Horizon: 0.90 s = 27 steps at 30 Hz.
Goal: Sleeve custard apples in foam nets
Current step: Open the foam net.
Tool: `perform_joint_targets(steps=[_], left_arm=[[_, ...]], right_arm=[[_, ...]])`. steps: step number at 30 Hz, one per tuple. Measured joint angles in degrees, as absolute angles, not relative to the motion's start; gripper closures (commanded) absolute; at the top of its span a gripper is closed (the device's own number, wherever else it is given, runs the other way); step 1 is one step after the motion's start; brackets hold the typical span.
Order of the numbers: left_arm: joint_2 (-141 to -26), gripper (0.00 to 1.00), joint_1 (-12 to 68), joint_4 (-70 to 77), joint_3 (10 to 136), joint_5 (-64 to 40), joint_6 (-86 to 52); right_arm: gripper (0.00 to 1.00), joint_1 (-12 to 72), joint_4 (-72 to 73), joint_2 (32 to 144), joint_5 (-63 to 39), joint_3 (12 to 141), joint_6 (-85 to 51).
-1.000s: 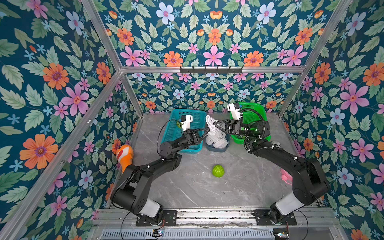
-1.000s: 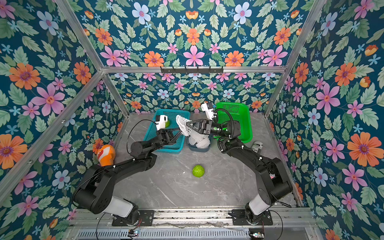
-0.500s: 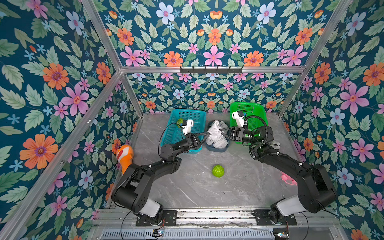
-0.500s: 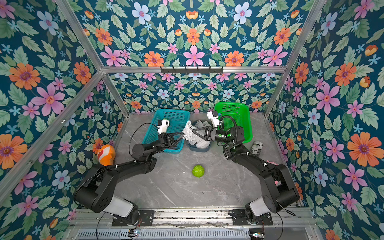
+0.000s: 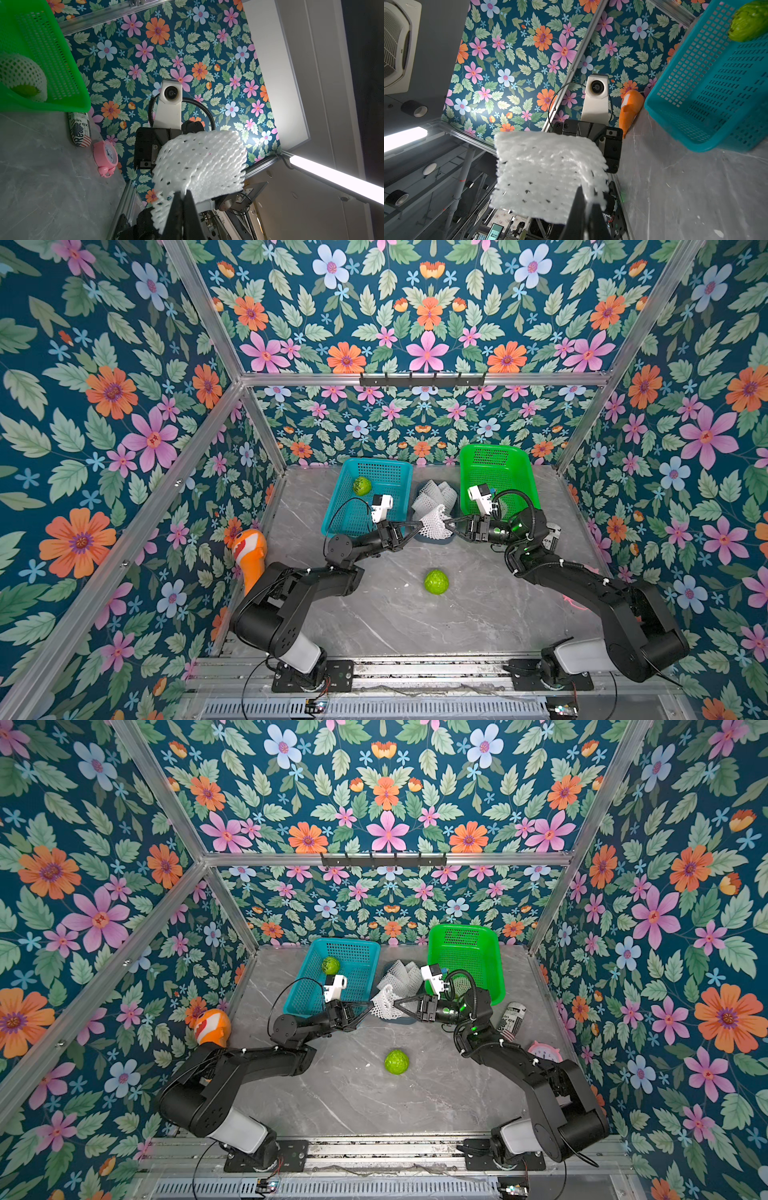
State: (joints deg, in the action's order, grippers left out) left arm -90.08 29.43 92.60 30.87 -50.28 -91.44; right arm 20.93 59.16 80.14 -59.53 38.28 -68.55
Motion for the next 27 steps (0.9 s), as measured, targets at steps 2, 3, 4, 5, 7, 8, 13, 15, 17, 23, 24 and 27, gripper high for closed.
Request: perform_joint_targets(steps=[2, 3, 4, 5, 7, 8, 13, 15, 17, 23, 24, 27], left_arm=[[-90.8, 1.00, 30.0, 92.6, 30.0, -50.7, -91.1], [-91.2, 1.00, 30.1, 92.6, 29.6, -50.8, -90.8], [-91.6, 1.00, 30.2, 92.6, 29.0, -50.9, -90.4], [-92.0, 1.00, 30.4, 92.6, 28.4, -50.9, -89.9], [-92.5, 1.00, 30.4, 92.6, 27.2, -50.9, -89.6], [-92.6, 1.00, 30.4, 92.6, 26.5, -50.9, -89.3], [-93.1, 1.00, 30.5, 92.6, 24.2, -50.9, -87.9], [-93.6, 1.00, 30.5, 92.6, 23.3, -51.0, -87.4], [-94.2, 1.00, 30.5, 92.6, 22.4, -51.0, -86.9], [-96.3, 1.00, 30.8, 92.6, 21.1, -51.2, -85.6], [-96.7, 1.00, 31.0, 92.6, 20.9, -51.2, -85.4], [-98.0, 1.00, 31.9, 92.6, 20.6, -51.2, -84.8]], right_arm=[[1.00, 20.8, 58.3, 80.1, -59.4, 37.1, -67.7], [1.00, 20.8, 58.0, 80.1, -59.3, 36.7, -67.3], [1.00, 20.8, 57.5, 80.1, -59.3, 36.2, -67.1], [1.00, 20.8, 57.1, 80.1, -59.3, 35.7, -66.7], [1.00, 20.7, 56.4, 80.1, -59.3, 34.6, -65.7], [1.00, 20.5, 56.3, 80.1, -59.3, 33.9, -65.5], [1.00, 19.8, 55.8, 80.1, -58.6, 31.0, -64.4], [1.00, 19.7, 55.0, 80.1, -58.3, 30.1, -63.9], [1.00, 19.7, 54.4, 80.1, -58.3, 29.2, -62.8], [1.00, 19.7, 53.2, 80.2, -58.0, 27.2, -60.9], [1.00, 19.6, 53.0, 80.3, -58.0, 26.8, -60.4], [1.00, 19.6, 52.5, 81.0, -57.9, 25.8, -59.6]])
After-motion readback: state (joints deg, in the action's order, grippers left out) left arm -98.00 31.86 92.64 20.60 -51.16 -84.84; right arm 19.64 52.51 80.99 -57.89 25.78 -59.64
